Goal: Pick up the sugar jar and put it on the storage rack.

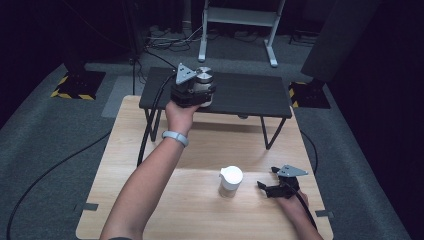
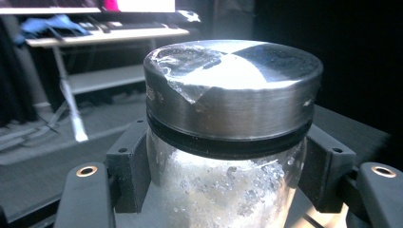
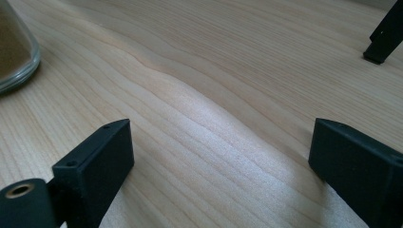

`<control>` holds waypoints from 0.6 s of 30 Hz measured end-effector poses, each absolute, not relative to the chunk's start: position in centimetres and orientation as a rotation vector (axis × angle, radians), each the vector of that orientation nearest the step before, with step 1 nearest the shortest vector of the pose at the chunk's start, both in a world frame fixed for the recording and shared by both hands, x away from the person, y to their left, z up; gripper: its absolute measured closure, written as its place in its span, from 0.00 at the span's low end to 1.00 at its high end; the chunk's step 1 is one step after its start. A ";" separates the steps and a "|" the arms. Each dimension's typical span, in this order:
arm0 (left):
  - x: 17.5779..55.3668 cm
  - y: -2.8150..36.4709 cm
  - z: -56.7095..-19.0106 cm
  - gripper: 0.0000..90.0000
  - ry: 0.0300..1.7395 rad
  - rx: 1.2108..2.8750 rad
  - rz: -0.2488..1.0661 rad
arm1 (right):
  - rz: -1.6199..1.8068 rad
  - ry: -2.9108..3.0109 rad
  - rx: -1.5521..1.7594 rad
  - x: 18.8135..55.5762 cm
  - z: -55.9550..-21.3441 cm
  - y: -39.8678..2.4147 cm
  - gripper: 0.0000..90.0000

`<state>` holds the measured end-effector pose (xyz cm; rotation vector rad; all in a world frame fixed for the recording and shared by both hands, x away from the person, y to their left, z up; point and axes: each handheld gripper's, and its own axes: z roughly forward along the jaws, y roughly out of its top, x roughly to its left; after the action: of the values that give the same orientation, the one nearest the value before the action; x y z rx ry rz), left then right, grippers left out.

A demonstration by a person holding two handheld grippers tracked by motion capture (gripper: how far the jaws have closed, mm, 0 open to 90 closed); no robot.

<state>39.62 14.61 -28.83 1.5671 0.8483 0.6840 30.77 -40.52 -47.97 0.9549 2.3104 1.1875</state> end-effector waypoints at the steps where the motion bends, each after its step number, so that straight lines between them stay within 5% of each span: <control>1: 39.8 14.4 -28.8 0.34 0.853 1.566 0.703 | 1.188 2.311 0.955 30.8 -48.0 -40.5 0.08; 18: 43.4 12.4 -30.2 0.34 0.976 1.495 0.785 | 1.188 2.313 0.954 30.8 -48.0 -40.5 0.08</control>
<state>43.36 12.39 -30.24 1.4949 0.9760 0.7853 30.78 -40.51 -47.95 0.9542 2.3127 1.1878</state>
